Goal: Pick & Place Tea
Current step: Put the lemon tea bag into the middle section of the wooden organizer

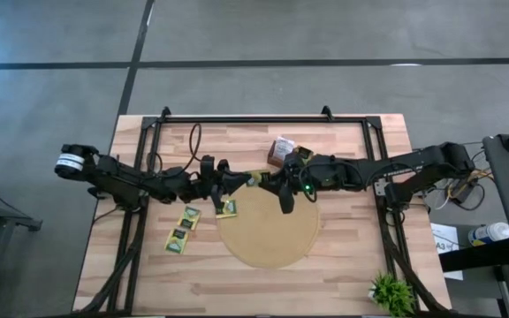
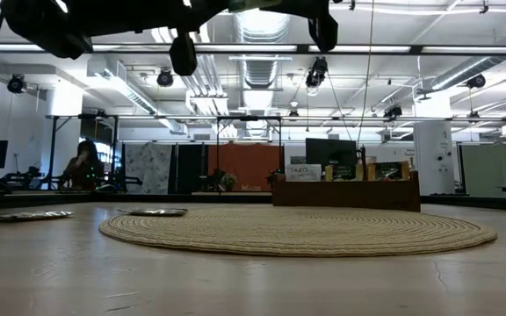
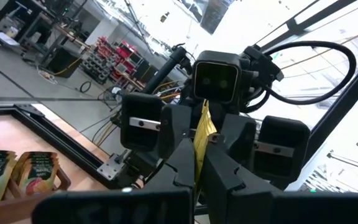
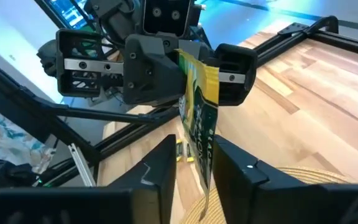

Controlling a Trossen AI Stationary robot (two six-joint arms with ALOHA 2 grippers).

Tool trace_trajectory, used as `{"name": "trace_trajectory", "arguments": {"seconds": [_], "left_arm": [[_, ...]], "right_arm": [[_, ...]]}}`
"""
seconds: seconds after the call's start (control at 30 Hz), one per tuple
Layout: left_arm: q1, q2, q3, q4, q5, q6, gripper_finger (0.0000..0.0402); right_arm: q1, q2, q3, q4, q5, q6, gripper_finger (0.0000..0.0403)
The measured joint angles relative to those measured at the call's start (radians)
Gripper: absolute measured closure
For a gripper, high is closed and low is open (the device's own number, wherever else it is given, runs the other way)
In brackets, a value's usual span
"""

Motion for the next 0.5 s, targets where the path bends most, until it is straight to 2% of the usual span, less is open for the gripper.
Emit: {"name": "trace_trajectory", "arguments": {"seconds": [0.27, 0.5], "left_arm": [[0.000, 0.000, 0.000, -0.006, 0.001, -0.004, 0.0384], [-0.001, 0.000, 0.000, -0.076, -0.002, -0.059, 0.0362]], "right_arm": [[0.000, 0.000, 0.000, 0.000, 0.000, -0.006, 0.0388], [-0.001, 0.000, 0.000, -0.052, 0.001, -0.009, 0.0393]]}}
